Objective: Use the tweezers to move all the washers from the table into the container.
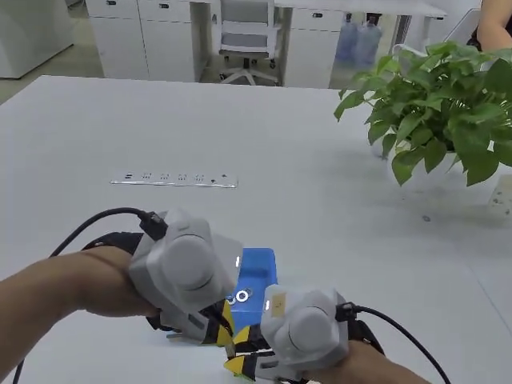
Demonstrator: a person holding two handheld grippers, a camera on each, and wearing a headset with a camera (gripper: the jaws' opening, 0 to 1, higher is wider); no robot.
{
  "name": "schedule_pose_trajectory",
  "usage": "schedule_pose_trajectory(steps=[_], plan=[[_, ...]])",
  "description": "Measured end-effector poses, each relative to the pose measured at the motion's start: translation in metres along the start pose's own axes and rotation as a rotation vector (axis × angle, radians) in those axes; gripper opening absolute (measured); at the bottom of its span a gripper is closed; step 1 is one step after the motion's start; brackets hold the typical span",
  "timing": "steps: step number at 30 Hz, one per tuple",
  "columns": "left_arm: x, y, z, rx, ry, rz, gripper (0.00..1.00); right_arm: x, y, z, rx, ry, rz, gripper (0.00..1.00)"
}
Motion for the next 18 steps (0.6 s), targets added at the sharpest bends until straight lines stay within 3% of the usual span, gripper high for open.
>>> schedule_pose_trajectory(steps=[18], plan=[[0.0063, 0.0005, 0.0035, -0.011, -0.009, 0.007, 0.06, 0.0073, 0.0002, 0.0027, 0.006, 0.001, -0.01, 0.12]])
Point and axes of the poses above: the centre of the closed fingertips' face, and the gripper's own axes: x roughly forward along the fingers, y roughly to its right, z roughly out of its underside, the point moved 7 cm from there along -x, roughly backward along the fingers, and after that the axes turned 11 degrees about -y, right-handed, at the moved point
